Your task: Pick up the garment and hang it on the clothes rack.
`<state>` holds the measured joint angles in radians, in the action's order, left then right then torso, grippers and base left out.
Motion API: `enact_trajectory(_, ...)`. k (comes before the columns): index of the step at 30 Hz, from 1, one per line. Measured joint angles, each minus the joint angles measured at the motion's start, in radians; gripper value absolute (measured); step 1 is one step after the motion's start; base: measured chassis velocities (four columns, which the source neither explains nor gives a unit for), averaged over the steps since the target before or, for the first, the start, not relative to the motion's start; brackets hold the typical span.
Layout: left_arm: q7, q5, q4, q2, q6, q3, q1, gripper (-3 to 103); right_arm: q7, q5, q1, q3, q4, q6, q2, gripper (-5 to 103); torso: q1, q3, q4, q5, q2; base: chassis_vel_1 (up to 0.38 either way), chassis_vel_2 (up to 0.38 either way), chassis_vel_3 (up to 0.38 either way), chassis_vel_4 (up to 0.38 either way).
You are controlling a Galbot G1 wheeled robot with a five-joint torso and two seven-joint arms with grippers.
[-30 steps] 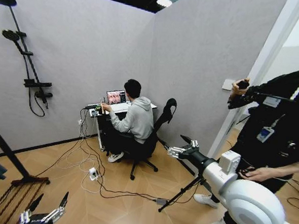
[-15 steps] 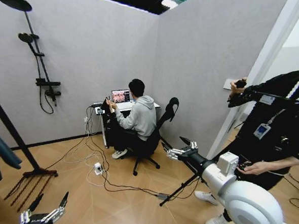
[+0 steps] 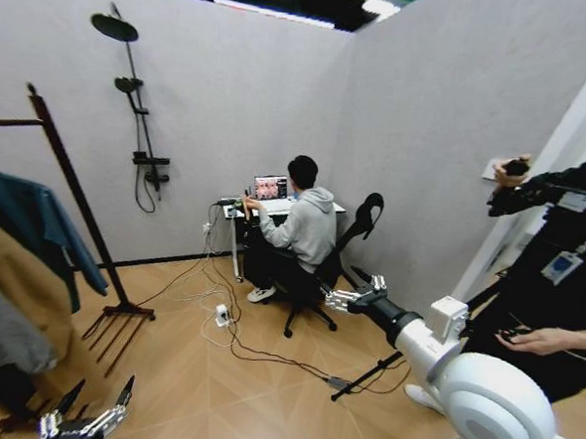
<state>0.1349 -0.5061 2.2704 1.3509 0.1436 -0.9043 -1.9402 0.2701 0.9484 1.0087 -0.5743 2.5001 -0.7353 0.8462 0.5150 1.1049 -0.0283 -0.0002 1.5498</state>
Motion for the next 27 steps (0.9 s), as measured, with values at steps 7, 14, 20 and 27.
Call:
enact_trajectory(7,0.0,0.0,0.0,0.0,0.0,0.0,0.0,100,0.0,0.003,-0.008,0.006,0.0,0.0,0.0,100,0.0,0.0,-0.0003,0.0003,0.0,0.15,-0.076,-0.073,0.142)
enact_trajectory(14,0.0,0.0,0.0,0.0,0.0,0.0,0.0,100,-0.006,-0.001,-0.004,0.012,0.0,0.0,0.006,100,0.0,0.0,-0.0005,0.0005,0.0,0.103,-0.126,-0.112,0.125)
enact_trajectory(20,0.0,0.0,0.0,0.0,0.0,0.0,0.0,100,-0.015,-0.007,-0.005,0.015,0.0,0.0,0.011,100,0.0,0.0,-0.0005,0.0003,0.0,0.145,-0.084,-0.122,0.143)
enact_trajectory(27,0.0,0.0,0.0,0.0,0.0,0.0,0.0,100,-0.019,-0.01,-0.008,0.015,0.0,0.0,0.012,100,0.0,0.0,-0.0003,0.0003,0.0,0.12,-0.085,-0.093,0.13)
